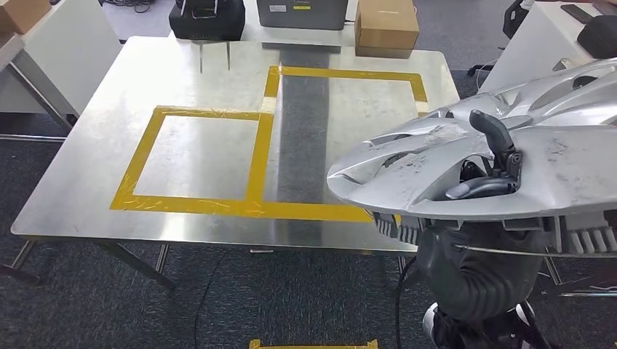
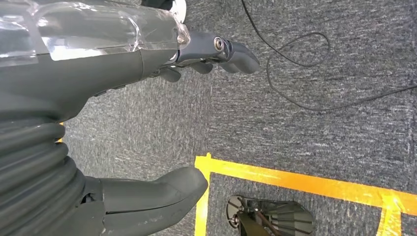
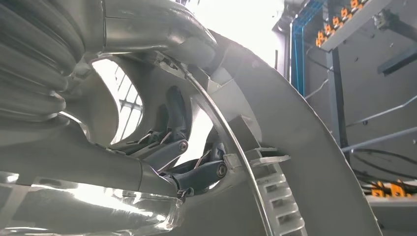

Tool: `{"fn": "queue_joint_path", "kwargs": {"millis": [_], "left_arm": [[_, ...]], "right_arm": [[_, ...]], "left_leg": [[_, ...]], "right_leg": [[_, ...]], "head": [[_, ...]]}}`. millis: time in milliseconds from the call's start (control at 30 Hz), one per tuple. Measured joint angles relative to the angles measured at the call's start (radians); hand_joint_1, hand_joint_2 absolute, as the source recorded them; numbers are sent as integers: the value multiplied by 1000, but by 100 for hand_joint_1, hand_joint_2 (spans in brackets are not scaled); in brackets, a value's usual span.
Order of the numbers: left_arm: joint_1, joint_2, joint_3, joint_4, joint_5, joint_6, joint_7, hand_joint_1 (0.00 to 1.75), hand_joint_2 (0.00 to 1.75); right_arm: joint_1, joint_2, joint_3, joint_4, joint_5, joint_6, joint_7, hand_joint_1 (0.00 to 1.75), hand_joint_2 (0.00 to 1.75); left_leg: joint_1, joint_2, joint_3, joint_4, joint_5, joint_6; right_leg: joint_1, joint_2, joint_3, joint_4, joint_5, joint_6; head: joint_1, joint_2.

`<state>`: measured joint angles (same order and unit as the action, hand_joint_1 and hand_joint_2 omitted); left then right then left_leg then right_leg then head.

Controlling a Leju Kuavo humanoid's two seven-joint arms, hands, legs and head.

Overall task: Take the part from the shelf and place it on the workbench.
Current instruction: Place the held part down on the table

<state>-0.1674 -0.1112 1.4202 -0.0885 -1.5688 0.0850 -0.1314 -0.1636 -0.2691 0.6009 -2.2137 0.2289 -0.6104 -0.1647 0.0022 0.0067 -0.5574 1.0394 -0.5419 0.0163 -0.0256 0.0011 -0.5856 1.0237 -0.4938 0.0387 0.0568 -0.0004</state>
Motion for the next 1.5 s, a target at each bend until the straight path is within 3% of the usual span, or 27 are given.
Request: {"fn": "queue_joint_path", "kwargs": {"millis": [267, 700, 933, 1233, 1500], "left_arm": [[0, -3, -4, 0, 0, -9, -6, 0, 175], [-11, -25, -65, 0, -1, -34, 34, 0, 175], [-14, -33, -100, 0, -1, -45, 47, 0, 175], [-13, -36, -143, 0, -1, -52, 59, 0, 175], [-13, -40, -170, 0, -1, -61, 65, 0, 175]], "right_arm": [[-114, 16, 14, 97, -86, 40, 35, 175, 175], [-337, 60, 17, 402, -205, 52, 57, 175, 175], [-410, 75, 16, 540, -243, 44, 66, 175, 175], [-501, 77, 14, 716, -249, 9, 102, 175, 175], [-569, 69, 14, 844, -220, 10, 190, 175, 175]], "left_leg": [[0, 7, 0, 0, -1, 0], [0, 10, 2, 0, -1, 0], [0, 9, 1, 0, -1, 0], [0, 6, 1, 0, -1, 0], [0, -1, 0, 0, -1, 0]], "right_leg": [[0, 4, 0, 0, 0, 0], [0, 6, 0, 0, 2, 0], [0, 6, 0, 0, 2, 0], [0, 5, 0, -1, 2, 0], [0, 4, 0, -1, 2, 0]], "head": [[0, 0], [-2, 0], [-2, 0], [-2, 0], [-3, 0]]}}
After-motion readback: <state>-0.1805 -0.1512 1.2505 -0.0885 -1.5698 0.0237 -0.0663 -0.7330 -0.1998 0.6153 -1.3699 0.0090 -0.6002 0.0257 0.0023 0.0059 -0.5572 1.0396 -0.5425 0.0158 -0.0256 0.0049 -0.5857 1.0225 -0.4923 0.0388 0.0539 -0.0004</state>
